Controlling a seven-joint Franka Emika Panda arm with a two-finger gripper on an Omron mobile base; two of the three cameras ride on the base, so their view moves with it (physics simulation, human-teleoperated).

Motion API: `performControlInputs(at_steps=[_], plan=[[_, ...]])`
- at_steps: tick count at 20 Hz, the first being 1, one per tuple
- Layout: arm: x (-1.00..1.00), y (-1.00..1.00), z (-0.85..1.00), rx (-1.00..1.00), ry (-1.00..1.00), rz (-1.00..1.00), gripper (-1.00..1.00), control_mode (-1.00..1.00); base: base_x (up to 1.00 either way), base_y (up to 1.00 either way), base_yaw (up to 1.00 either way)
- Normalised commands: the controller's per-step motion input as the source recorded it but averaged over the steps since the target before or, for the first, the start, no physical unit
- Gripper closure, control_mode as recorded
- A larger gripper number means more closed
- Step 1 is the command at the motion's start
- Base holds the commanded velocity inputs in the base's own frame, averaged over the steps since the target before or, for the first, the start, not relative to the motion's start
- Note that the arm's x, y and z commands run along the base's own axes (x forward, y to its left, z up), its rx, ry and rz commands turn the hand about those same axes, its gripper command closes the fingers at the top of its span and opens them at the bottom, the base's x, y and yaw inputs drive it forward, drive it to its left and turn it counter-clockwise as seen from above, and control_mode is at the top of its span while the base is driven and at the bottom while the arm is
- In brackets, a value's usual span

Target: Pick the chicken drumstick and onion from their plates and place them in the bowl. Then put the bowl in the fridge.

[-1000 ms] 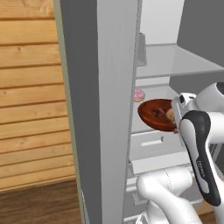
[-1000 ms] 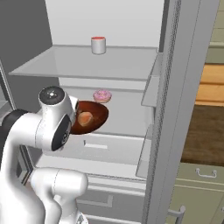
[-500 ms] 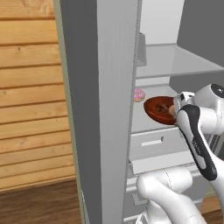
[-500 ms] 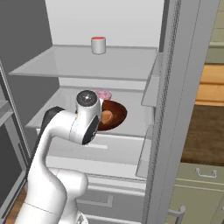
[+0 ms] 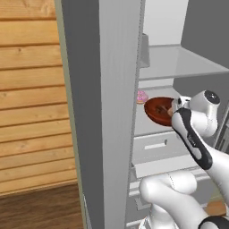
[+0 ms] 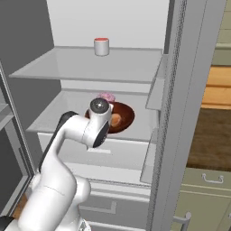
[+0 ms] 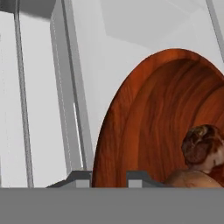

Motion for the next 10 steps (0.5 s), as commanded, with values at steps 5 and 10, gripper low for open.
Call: performControlInputs(at_steps=[5,10], plan=[[0.49,-0.01,-0.01,0.00,0.00,0.00,1.00,-1.00,0.00,0.00,0.00],[0.34,0.00,0.00,0.00,-0.01,0.00,-1.00,-1.00,0.00,0.00,0.00]])
